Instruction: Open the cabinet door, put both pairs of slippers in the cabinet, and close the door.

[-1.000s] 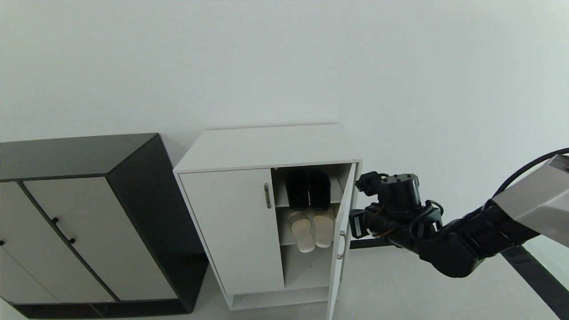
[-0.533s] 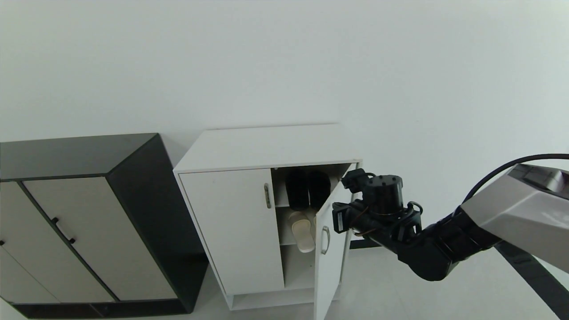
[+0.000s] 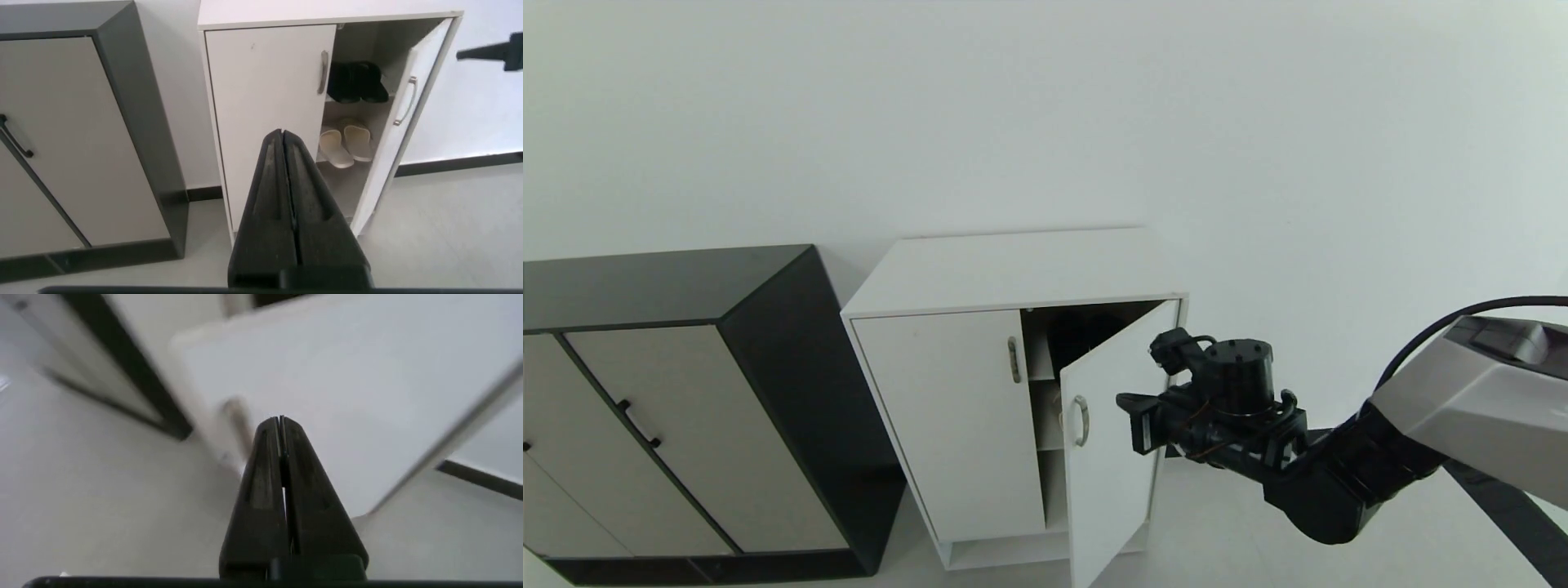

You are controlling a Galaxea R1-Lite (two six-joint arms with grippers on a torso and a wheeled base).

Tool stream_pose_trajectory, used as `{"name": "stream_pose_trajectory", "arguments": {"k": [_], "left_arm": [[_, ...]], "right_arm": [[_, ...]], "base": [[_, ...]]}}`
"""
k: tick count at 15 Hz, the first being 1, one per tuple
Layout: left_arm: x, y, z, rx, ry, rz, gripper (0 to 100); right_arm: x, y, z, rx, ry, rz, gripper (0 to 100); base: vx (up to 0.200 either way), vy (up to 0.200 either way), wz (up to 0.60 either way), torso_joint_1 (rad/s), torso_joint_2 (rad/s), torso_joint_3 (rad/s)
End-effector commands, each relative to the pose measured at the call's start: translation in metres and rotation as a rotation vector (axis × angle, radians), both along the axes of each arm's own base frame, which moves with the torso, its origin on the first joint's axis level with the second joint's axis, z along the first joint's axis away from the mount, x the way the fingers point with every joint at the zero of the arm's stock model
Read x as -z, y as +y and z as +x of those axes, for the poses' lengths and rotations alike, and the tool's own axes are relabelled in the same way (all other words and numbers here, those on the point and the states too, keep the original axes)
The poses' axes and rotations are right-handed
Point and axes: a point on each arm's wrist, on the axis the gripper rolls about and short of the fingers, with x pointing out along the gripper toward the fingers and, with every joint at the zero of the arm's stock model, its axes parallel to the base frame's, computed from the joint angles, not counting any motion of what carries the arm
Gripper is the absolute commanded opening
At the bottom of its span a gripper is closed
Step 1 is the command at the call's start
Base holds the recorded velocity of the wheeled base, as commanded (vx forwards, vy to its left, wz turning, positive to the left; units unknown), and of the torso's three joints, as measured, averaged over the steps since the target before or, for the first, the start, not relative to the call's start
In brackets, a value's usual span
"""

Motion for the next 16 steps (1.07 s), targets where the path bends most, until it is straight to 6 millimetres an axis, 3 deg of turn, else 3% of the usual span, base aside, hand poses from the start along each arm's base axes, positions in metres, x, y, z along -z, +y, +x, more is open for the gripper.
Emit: {"name": "stream_pose_trajectory", "arguments": {"k": [1, 12, 16], "left_arm": [[0.0, 0.0, 0.0, 0.0, 0.001, 0.0, 0], [0.0, 0.0, 0.0, 0.0, 0.001, 0.003, 0], [0.0, 0.0, 0.0, 0.0, 0.001, 0.003, 0]], "right_arm": [[-0.007, -0.029, -0.021, -0.149, 0.034, -0.007, 0], [0.006, -0.029, -0.024, -0.18, 0.044, -0.053, 0], [0.012, -0.022, -0.019, -0.186, 0.046, -0.056, 0]], "base": [[0.0, 0.0, 0.0, 0.0, 0.0, 0.0], [0.182, 0.0, 0.0, 0.004, 0.0, 0.0], [0.0, 0.0, 0.0, 0.0, 0.0, 0.0]]}}
